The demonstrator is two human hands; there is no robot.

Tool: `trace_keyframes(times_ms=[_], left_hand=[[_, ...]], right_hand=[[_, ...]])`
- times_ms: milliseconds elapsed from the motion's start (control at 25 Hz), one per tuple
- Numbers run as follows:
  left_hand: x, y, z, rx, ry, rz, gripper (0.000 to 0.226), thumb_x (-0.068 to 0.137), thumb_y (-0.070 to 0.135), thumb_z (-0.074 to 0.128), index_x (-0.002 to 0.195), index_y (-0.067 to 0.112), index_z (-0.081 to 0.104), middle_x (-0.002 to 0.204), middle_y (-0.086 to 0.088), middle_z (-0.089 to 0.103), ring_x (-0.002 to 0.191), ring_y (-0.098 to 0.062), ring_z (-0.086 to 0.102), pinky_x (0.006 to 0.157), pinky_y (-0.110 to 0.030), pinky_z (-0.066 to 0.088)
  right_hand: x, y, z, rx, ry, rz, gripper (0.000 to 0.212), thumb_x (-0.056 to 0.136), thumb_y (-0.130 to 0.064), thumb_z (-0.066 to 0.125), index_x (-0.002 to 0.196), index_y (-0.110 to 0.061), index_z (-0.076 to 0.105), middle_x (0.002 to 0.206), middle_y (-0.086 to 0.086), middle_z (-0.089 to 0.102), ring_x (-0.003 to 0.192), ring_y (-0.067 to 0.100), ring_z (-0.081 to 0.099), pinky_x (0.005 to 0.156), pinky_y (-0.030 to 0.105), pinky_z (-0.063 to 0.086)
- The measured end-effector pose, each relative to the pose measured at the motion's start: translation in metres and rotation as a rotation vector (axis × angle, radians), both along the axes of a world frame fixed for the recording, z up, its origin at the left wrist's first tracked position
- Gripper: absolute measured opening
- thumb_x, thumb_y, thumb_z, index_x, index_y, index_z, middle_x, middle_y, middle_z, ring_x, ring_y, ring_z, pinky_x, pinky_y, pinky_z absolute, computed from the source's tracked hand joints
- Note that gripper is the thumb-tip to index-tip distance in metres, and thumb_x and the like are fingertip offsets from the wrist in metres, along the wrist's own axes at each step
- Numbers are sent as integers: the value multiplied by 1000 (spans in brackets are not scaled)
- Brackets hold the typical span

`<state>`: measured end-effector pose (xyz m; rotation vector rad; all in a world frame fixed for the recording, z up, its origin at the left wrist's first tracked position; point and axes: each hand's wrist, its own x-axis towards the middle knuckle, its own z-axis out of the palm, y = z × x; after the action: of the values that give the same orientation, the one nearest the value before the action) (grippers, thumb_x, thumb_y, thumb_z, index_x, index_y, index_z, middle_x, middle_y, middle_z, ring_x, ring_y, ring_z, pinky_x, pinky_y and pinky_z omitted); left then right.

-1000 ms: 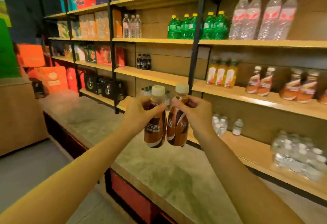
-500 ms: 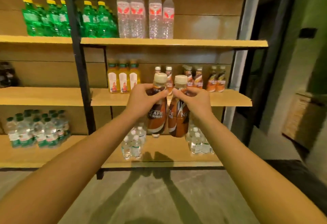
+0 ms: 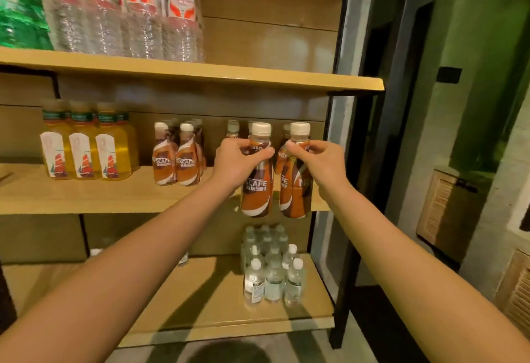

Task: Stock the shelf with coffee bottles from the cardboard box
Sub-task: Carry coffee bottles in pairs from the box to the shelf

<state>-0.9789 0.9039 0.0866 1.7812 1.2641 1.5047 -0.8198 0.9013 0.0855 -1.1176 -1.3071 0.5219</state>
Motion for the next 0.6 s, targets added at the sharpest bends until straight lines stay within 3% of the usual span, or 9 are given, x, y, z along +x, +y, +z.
trace_keyframes(times_ms=[200, 280, 400, 480, 600], left_hand=[[70, 66, 0, -27, -58, 84, 33, 80, 30, 70, 106, 11, 67, 93, 1, 68, 84, -12, 64, 75, -28, 54], [89, 88, -1, -49, -55, 115, 33, 80, 33, 69, 106, 12, 67, 97, -2, 70, 89, -15, 66, 78, -31, 55], [106, 122, -8, -61, -44, 139, 28, 81, 30, 68, 103, 13, 67, 94, -1, 69, 85, -12, 64, 71, -23, 52], [112, 143, -14, -70, -48, 150, 30, 80, 31, 69, 103, 12, 68, 98, -3, 71, 88, -13, 65, 75, -28, 53], [118, 170, -21, -77, -31, 161, 33, 79, 33, 70, 105, 12, 69, 99, -3, 72, 92, -15, 67, 81, -32, 54]], right_hand=[[59, 81, 1, -32, 26, -10, 16, 73, -38, 76, 77, -25, 68, 81, -4, 71, 80, 14, 70, 81, 35, 57], [74, 106, -3, -50, 65, -8, 14, 74, -34, 76, 77, -23, 67, 78, -4, 70, 79, 13, 69, 78, 32, 57], [89, 137, -10, -41, 47, -39, 15, 76, -31, 75, 82, -21, 66, 75, -8, 65, 75, 8, 65, 70, 21, 50], [93, 154, -12, -35, 26, -71, 15, 77, -32, 74, 82, -22, 64, 71, -13, 60, 70, 1, 59, 68, 18, 46], [96, 177, -17, -58, 56, -109, 17, 77, -34, 74, 74, -29, 58, 73, -9, 62, 73, 7, 62, 74, 25, 50]])
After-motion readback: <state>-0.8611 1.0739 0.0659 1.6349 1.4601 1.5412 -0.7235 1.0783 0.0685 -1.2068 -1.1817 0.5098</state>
